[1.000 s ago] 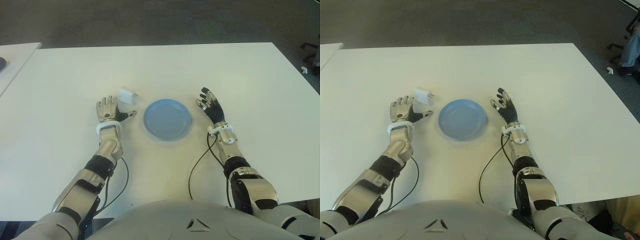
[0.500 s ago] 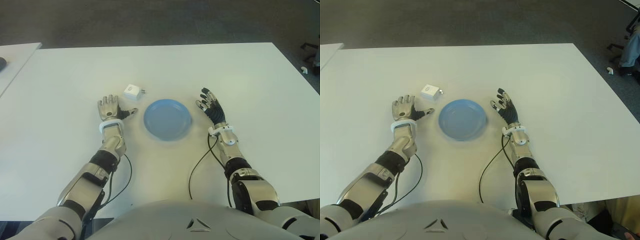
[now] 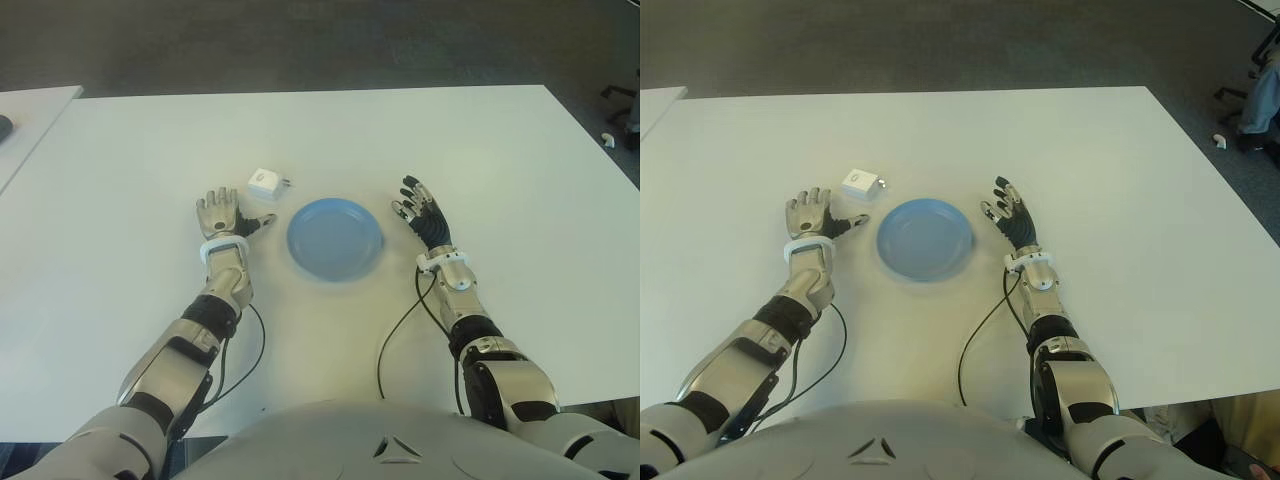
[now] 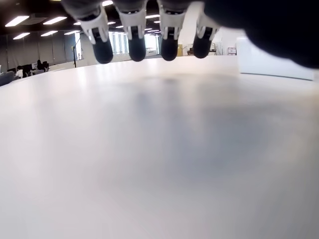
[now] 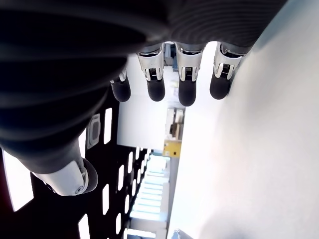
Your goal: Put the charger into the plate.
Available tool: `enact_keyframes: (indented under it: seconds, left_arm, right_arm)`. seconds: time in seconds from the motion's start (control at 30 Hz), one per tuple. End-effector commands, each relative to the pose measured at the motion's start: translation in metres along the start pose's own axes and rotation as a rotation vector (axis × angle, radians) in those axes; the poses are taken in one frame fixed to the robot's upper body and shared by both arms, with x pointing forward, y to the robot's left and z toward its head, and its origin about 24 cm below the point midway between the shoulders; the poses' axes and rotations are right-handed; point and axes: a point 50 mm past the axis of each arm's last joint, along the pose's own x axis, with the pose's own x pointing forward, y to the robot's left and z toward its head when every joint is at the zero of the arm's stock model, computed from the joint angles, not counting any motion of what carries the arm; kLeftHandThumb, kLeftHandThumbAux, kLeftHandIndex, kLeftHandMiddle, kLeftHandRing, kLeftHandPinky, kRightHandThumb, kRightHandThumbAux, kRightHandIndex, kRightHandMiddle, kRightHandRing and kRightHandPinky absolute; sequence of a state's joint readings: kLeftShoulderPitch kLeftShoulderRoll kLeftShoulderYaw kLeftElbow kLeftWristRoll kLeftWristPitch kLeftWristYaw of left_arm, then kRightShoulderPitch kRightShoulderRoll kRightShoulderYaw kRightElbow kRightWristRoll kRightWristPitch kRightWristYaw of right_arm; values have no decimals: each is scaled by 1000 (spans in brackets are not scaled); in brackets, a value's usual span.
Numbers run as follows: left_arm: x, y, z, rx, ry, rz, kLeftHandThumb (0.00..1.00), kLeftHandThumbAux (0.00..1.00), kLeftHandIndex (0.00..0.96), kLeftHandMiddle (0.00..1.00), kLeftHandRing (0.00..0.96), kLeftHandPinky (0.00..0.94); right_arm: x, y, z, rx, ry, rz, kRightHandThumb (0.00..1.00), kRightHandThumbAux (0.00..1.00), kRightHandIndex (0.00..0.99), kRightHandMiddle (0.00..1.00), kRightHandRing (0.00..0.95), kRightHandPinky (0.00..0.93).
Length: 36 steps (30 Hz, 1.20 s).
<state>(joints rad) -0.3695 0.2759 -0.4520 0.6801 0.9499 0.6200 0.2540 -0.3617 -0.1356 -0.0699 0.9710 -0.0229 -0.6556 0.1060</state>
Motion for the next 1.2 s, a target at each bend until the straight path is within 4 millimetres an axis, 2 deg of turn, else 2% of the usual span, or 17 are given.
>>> enact_keyframes:
  seconds: [0.03,0.23,0.43,0.67,0.8,1.2]
  left_arm:
    - [-9,-20,0,14,-4,-83,43,217,0,39,16,0]
    - [-10,-16,1,-1,-22,-66,39,219,0,46,21,0]
    - [-8,4,1,-58,-88,12,62,246,0,41,12,0]
    - [10,34,-7,-109,-212,98,122,289,0,28,1,0]
    - [25,46,-20,-99,-330,182,143,301,0,23,0,0]
    - [35,64,-32,-23,-551,376,171,320,0,0,0,0]
  right_arm:
    - [-10,1,-13,14,63,-8,134,609,0,75,85,72]
    - [-10,1,-13,12,63,-8,140,609,0,75,84,63]
    - [-9,2,-13,7,64,-9,144,611,0,74,83,69]
    - [-7,4,-13,4,68,-8,144,606,0,73,84,73]
    - [-7,5,-12,6,62,-7,145,607,0,75,85,71]
    - [-7,7,-12,10,60,-4,140,626,0,82,89,61]
